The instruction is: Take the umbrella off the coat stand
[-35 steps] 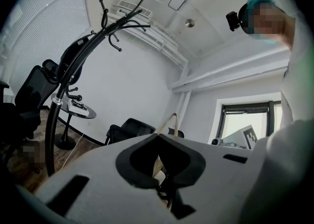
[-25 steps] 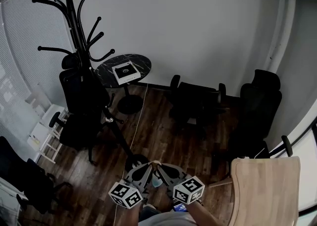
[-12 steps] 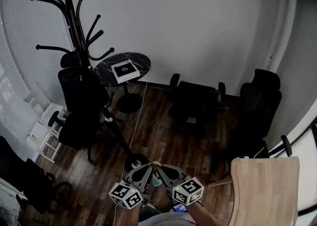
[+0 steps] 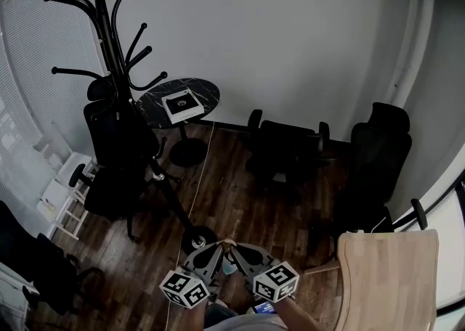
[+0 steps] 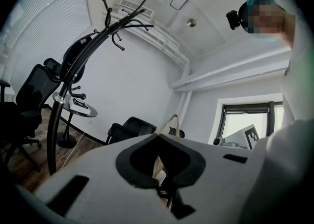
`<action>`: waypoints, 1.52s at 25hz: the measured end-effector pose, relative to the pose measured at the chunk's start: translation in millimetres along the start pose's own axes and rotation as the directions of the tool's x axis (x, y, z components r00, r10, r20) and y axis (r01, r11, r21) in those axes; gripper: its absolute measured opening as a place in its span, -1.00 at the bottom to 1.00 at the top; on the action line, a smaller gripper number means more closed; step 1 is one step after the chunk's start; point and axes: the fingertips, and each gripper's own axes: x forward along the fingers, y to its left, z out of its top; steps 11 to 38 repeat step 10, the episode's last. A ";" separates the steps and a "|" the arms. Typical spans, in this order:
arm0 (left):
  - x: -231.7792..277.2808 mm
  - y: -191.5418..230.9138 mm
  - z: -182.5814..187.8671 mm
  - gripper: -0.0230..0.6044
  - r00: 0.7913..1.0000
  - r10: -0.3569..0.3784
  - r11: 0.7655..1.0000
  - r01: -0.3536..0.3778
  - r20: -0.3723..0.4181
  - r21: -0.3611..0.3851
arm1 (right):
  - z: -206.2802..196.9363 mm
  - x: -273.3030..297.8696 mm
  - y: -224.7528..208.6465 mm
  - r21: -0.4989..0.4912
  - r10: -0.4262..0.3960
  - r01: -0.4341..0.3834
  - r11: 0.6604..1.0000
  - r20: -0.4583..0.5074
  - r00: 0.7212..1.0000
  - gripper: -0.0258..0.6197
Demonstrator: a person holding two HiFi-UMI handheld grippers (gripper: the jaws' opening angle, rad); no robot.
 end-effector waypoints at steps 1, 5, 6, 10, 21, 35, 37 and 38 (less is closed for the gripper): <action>-0.6 0.0 -0.5 -0.86 1.000 0.001 1.000 -0.001 -0.001 0.000 | -0.7 0.0 0.5 0.000 0.002 -0.002 1.000 -0.002 1.000 -0.88; -4.7 1.3 -2.6 -0.86 1.000 0.010 1.000 -0.010 -0.004 -0.002 | -3.5 -2.1 2.3 0.005 0.007 -0.007 1.000 -0.007 1.000 -0.88; -5.2 1.0 -2.8 -0.86 1.000 0.011 1.000 -0.011 -0.004 -0.001 | -3.6 -2.6 2.6 0.005 0.007 -0.007 1.000 -0.006 1.000 -0.88; -6.6 -0.6 -1.0 -0.86 1.000 0.007 1.000 -0.007 0.000 0.003 | -2.7 -1.8 5.3 0.002 0.009 -0.009 1.000 -0.004 1.000 -0.88; -6.6 -0.6 -1.0 -0.86 1.000 0.007 1.000 -0.007 0.000 0.003 | -2.7 -1.8 5.3 0.002 0.009 -0.009 1.000 -0.004 1.000 -0.88; -6.6 -0.6 -1.0 -0.86 1.000 0.007 1.000 -0.007 0.000 0.003 | -2.7 -1.8 5.3 0.002 0.009 -0.009 1.000 -0.004 1.000 -0.88; -6.6 -0.6 -1.0 -0.86 1.000 0.007 1.000 -0.007 0.000 0.003 | -2.7 -1.8 5.3 0.002 0.009 -0.009 1.000 -0.004 1.000 -0.88; -6.6 -0.6 -1.0 -0.86 1.000 0.007 1.000 -0.007 0.000 0.003 | -2.7 -1.8 5.3 0.002 0.009 -0.009 1.000 -0.004 1.000 -0.88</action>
